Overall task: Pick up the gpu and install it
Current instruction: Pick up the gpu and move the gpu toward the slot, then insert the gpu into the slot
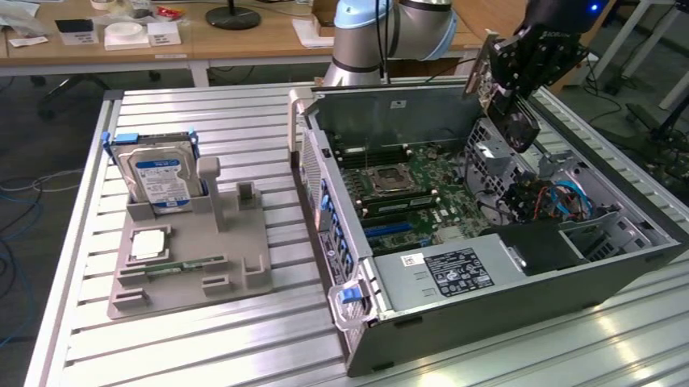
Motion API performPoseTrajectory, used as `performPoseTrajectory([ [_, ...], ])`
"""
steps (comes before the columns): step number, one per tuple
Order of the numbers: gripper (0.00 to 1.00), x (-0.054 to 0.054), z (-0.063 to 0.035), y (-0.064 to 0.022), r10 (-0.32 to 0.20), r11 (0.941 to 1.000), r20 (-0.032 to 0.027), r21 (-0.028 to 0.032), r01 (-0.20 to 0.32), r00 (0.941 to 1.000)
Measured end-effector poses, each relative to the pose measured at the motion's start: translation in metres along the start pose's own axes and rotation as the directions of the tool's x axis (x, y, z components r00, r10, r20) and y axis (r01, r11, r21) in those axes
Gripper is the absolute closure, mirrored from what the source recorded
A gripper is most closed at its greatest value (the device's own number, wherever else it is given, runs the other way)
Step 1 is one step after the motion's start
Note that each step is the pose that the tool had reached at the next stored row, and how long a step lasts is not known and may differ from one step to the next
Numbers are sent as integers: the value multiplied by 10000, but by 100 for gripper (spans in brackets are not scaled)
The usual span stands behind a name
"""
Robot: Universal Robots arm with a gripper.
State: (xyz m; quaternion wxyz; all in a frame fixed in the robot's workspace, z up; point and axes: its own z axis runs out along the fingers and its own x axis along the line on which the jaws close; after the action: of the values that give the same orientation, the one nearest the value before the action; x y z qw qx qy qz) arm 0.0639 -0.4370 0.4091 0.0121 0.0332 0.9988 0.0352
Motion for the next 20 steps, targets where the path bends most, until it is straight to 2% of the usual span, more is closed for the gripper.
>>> performPoseTrajectory([
  [6,73,1,31,-2,0,10000,0,0,0,10000],
  [20,73,1,33,-3,0,10000,0,1,0,10000],
])
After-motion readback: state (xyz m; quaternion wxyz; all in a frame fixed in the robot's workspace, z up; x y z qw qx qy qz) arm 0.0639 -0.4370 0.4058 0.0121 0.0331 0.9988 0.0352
